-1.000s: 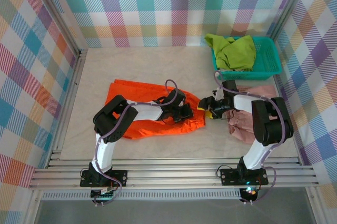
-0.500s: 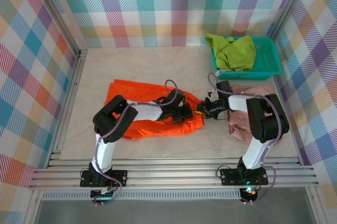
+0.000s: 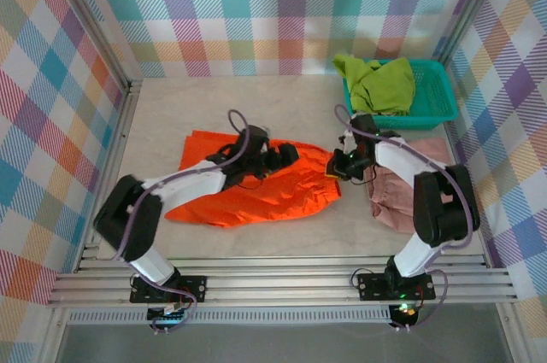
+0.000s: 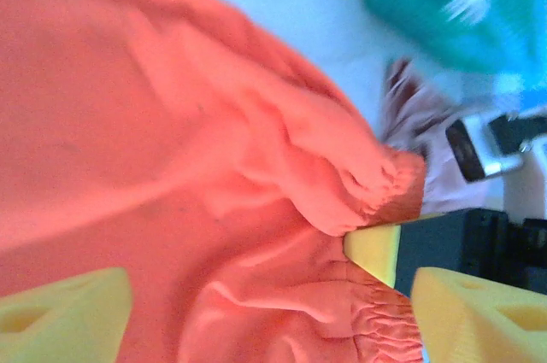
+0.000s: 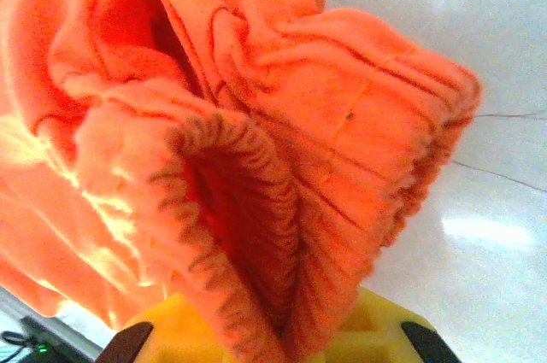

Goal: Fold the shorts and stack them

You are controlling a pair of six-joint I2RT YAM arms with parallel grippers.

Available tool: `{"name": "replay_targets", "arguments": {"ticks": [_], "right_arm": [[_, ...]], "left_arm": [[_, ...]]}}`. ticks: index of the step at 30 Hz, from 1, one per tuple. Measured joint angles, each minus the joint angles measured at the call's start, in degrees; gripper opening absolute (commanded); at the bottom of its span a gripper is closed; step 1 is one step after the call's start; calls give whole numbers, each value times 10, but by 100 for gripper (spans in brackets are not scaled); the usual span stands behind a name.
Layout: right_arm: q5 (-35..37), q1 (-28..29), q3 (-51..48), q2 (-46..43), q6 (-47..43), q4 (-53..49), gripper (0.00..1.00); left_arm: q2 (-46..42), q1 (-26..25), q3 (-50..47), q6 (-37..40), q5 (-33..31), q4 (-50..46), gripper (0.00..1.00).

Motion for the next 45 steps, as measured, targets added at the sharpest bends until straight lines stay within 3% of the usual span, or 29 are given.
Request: {"name": "replay_targets", "arguments": {"ticks": [4, 12, 16, 21, 28, 36, 45], "right_arm": [[87, 2, 87, -45, -51, -110, 0], [269, 15, 251, -51, -121, -303, 0], [339, 26, 331, -21, -142, -365, 0], [412, 53, 433, 51, -150, -431, 0], [457, 105, 571, 154, -137, -503, 0], [480, 174, 729, 274, -89, -557, 0], [455, 232, 818, 353, -39, -562, 0]], "left_arm": [[-94, 33, -23, 26, -22, -29, 100], [-158, 67, -108, 45, -53, -98, 96], [-160, 67, -134, 45, -53, -110, 78], [-140, 67, -144, 41, -48, -96, 47], [-62, 50, -149, 31, -37, -57, 16], [18, 40, -159, 11, -36, -25, 2], [36, 23, -172, -11, -32, 53, 1]]}}
